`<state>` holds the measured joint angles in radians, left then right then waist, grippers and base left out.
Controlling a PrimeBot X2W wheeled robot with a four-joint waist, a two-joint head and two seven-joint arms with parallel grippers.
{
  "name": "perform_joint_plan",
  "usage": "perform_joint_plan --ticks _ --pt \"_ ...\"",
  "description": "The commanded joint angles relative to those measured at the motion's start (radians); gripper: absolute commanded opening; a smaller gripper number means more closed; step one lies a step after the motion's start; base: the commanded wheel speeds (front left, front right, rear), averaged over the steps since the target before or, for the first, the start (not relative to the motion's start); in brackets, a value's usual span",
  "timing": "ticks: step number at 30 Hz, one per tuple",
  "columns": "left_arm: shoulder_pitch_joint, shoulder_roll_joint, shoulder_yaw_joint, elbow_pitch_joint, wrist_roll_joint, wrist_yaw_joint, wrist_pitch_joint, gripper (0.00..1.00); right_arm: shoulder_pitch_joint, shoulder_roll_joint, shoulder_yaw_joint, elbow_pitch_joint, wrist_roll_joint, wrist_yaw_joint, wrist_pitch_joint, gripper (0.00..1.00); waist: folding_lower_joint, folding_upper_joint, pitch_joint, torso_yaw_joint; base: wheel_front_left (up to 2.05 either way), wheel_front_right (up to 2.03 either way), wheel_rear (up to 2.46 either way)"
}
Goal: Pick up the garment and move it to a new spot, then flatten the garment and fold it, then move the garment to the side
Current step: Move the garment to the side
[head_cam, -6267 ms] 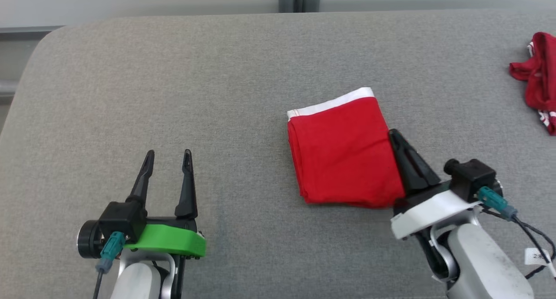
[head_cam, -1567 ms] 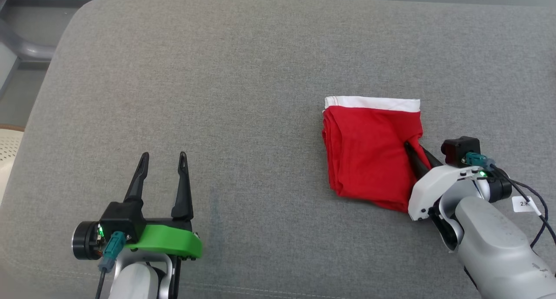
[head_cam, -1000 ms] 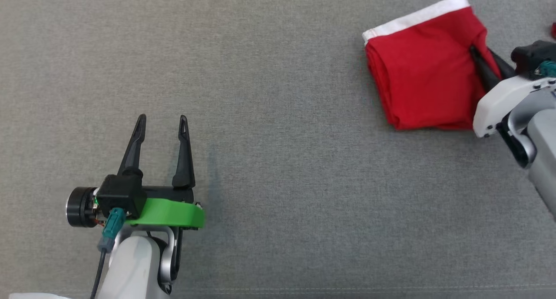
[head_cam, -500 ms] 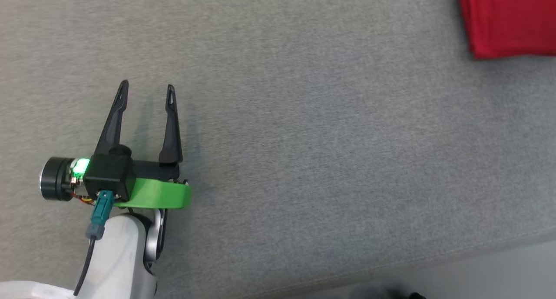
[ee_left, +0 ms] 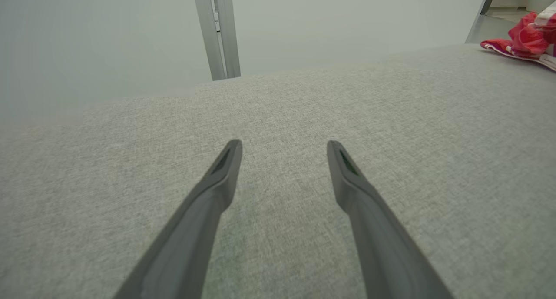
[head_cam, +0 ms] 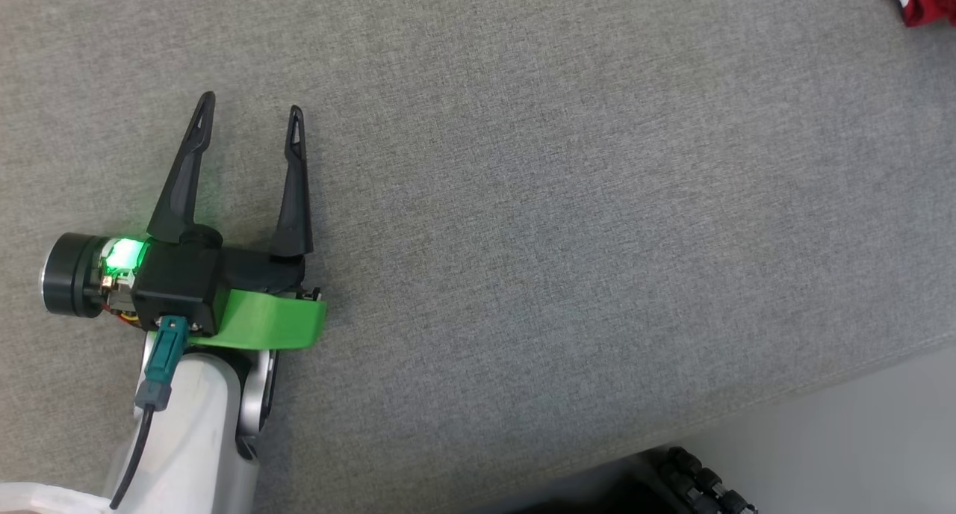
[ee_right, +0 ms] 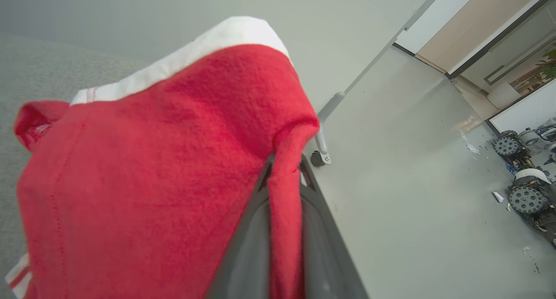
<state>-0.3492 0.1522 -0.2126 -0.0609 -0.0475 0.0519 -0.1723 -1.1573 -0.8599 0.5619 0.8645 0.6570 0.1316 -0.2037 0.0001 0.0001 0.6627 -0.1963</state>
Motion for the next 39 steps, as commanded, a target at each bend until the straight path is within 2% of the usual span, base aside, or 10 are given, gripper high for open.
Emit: perform_joint_plan --ticks 1,8,9,10,13,18,27,32,39 --pt "-0.010 0.010 0.000 -0.005 0.007 0.004 0.004 1.00 -0.026 0.000 0.006 0.019 -0.004 -0.002 -0.003 0.00 -0.0001 -0.0001 0.017 -0.005 0.00 0.00 0.00" --pt "-0.018 0.010 -0.006 -0.019 0.006 0.013 0.004 1.00 -0.104 0.020 0.019 0.140 -0.031 -0.002 -0.026 0.00 -0.0001 -0.0001 0.032 0.018 0.00 0.00 0.00" --pt "-0.019 0.010 -0.006 -0.019 0.004 0.015 0.002 1.00 -0.114 0.020 0.020 0.162 -0.039 -0.002 -0.026 0.22 -0.0001 -0.0001 0.034 0.021 0.00 0.00 0.00" --pt "-0.018 0.009 -0.007 -0.018 0.003 0.014 0.000 1.00 -0.127 0.022 0.016 0.188 -0.041 -0.002 -0.027 1.00 -0.0001 -0.0001 0.036 0.025 0.00 0.00 0.00" --pt "-0.017 0.006 -0.012 -0.008 -0.002 0.020 -0.009 1.00 -0.166 0.028 0.011 0.246 -0.077 -0.002 -0.046 1.00 -0.0001 -0.0001 0.034 0.036 0.00 0.00 0.00" --pt "-0.004 0.006 -0.006 0.009 -0.013 0.026 -0.023 1.00 -0.182 0.043 -0.005 0.235 -0.113 -0.002 -0.062 1.00 -0.0001 -0.0001 0.006 0.037 0.00 0.00 0.00" --pt "0.043 0.004 0.011 0.054 -0.050 0.038 -0.056 1.00 -0.035 0.101 -0.189 -0.017 -0.174 -0.002 -0.061 1.00 -0.0001 -0.0001 -0.115 0.054 0.00 0.00 0.00" --pt "0.088 0.006 0.027 0.078 -0.069 0.045 -0.069 1.00 0.118 0.178 -0.279 -0.176 -0.223 -0.002 -0.061 1.00 -0.0001 -0.0001 -0.202 0.074 0.00 0.00 0.00" --pt "0.158 -0.001 0.039 0.101 -0.103 0.050 -0.081 1.00 0.306 0.283 -0.323 -0.344 -0.273 -0.002 -0.061 1.00 -0.0001 -0.0001 -0.315 0.098 0.00 0.00 0.00"
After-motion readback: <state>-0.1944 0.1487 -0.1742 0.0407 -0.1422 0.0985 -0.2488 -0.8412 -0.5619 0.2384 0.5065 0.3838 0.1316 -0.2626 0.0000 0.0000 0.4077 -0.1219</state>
